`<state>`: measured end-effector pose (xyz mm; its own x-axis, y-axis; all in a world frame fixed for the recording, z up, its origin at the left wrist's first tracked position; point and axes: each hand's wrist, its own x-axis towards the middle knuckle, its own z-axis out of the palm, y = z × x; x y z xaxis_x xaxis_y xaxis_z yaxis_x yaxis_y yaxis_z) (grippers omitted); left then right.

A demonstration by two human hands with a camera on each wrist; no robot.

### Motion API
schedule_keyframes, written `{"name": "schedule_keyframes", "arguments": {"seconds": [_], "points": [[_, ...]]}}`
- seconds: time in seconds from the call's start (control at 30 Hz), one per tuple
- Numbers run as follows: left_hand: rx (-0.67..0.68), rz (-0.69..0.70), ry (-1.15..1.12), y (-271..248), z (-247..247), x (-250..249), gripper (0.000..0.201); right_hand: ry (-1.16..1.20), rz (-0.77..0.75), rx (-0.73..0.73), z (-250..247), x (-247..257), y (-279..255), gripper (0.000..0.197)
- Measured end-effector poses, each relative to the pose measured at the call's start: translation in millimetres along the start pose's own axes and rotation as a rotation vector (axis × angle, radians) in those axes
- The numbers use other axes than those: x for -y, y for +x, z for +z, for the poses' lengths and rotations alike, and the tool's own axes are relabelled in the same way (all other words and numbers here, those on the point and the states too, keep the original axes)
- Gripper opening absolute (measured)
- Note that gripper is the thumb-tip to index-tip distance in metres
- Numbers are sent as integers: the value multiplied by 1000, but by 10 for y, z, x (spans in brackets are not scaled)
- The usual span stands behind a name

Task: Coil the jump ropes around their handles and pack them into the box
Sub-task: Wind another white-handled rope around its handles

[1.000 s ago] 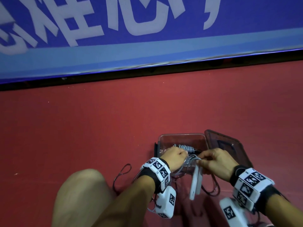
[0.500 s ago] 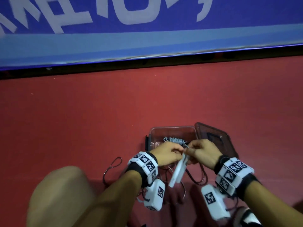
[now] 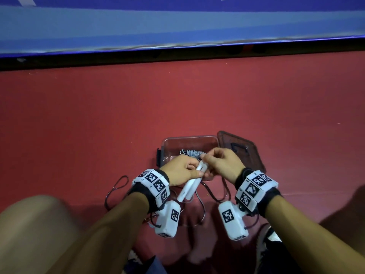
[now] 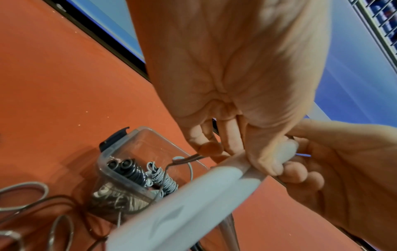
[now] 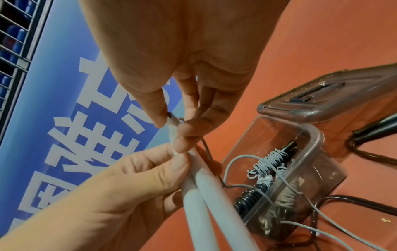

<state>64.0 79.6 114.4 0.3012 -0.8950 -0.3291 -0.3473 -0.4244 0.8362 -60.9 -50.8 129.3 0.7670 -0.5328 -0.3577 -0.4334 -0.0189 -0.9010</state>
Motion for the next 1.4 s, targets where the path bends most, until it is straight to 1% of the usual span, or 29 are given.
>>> {"name": "schedule_keyframes", "arguments": {"seconds": [0.07, 0.1, 0.13, 0.17, 0.2, 0.23, 0.27, 0.3, 0.4, 0.5, 0.53, 0.6, 0.63, 0.73, 0.8, 0.87, 0.93, 1.03, 1.1, 1.17, 1.3, 1.4], "points": [[15, 12, -9, 8, -5, 2, 19, -56, -44, -64, -18, -34, 33, 35], [22, 15, -11, 12, -13, 4, 13, -103, -92, -89, -39, -45, 43, 29], [30, 24, -11, 15, -21, 12, 10, -147, -134, -95, -54, -39, 33, 15], [33, 22, -20, 21, -23, 25, 8, -174, -161, -94, -76, -57, 51, 13], [35, 24, -45, 25, -34, 26, 5, -197, -168, -95, -89, -67, 66, 27], [30, 23, -81, 29, -44, 20, 5, -224, -164, -88, -90, -72, 65, 37], [23, 33, -121, 34, -55, 8, 8, -233, -160, -71, -93, -80, 67, 42], [9, 40, -158, 42, -65, -3, 9, -226, -160, -48, -104, -95, 76, 41], [-57, 43, -232, 48, -98, -19, 14, -199, -140, 17, -124, -107, 99, 22], [-105, 57, -262, 52, -109, -3, 17, -166, -142, 62, -111, -162, 120, 11], [-117, 55, -282, 53, -106, 10, 16, -198, -148, 67, -108, -183, 130, 11], [-133, 43, -338, 45, -97, 21, 15, -326, -160, 82, -92, -211, 135, 27], [-133, 40, -363, 38, -89, 20, 14, -346, -162, 93, -85, -222, 135, 29], [-112, 54, -426, 24, -75, 18, 12, -298, -169, 85, -67, -246, 142, 19], [-116, 48, -478, 18, -80, 24, 11, -260, -149, 104, -47, -253, 130, 14], [-121, 39, -526, 21, -80, 23, 13, -213, -141, 109, -33, -269, 108, 19], [-121, 42, -561, 27, -78, 15, 13, -257, -167, 104, -43, -244, 68, 28], [-122, 40, -573, 24, -82, 14, 15, -297, -176, 175, -28, -227, 21, 37], [-117, 50, -582, 20, -75, 23, 16, -341, -173, 227, 4, -251, 34, 36], [-142, 55, -589, 3, -73, 25, 14, -364, -168, 256, 44, -276, 49, 30], [-153, 47, -577, -30, -62, 2, 15, -505, -197, 238, 62, -245, 49, 26], [-160, 26, -548, -55, -36, -23, 14, -553, -213, 195, 50, -227, 45, 29]]}}
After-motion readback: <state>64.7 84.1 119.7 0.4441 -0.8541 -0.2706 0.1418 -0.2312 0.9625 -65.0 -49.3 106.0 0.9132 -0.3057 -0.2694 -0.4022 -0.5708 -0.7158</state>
